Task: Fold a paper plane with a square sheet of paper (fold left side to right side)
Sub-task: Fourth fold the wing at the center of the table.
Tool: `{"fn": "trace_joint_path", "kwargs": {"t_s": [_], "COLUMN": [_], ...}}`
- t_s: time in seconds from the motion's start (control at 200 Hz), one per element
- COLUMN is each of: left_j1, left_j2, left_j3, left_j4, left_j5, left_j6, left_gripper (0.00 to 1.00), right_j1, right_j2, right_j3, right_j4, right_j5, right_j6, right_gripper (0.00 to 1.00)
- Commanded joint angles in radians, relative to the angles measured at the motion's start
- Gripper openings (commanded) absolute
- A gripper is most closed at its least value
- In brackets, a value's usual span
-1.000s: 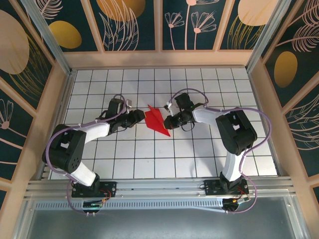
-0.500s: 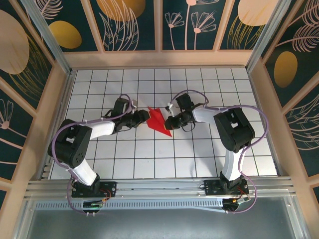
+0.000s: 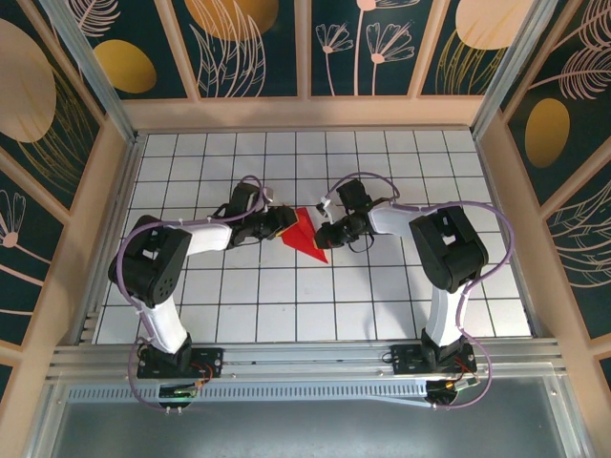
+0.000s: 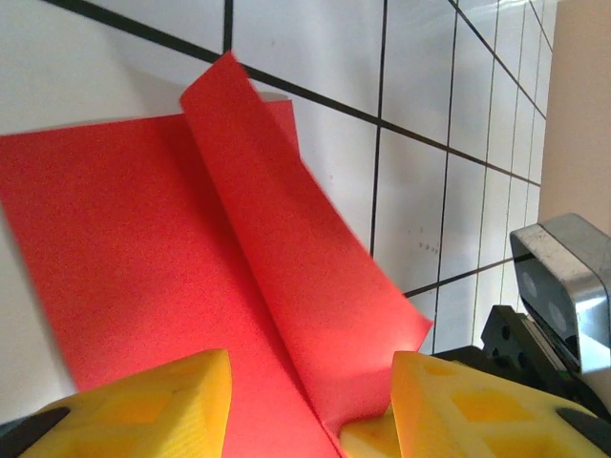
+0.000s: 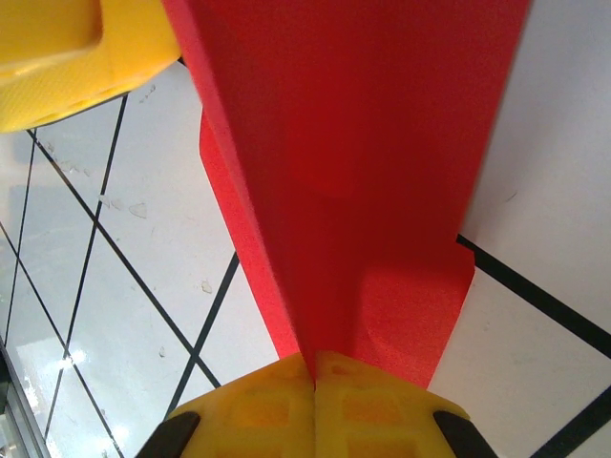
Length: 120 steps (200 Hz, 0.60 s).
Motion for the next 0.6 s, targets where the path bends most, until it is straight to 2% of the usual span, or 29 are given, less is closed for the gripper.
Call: {"fn": "trace_joint_path", "kwargs": {"t_s": [0.0, 0.595], "left_j1": [-0.011, -0.029], "left_j2": [0.032, 0.117], "left_j3": [0.036, 0.078], "left_j4": [0.029, -0.004], "left_j5": [0.023, 0.015], "left_j6": [-0.014, -0.005], "left_gripper": [0.47, 0.47], "right_j1": [0.000, 0.000], "right_j2": [0.014, 0.026], "right_j3": [-0.001, 0.001], "right_j4": [0.010, 0.005], "right_j5": [-0.023, -0.037], "right_j6": [0.014, 0.017], "right_gripper": [0.00, 0.00]}}
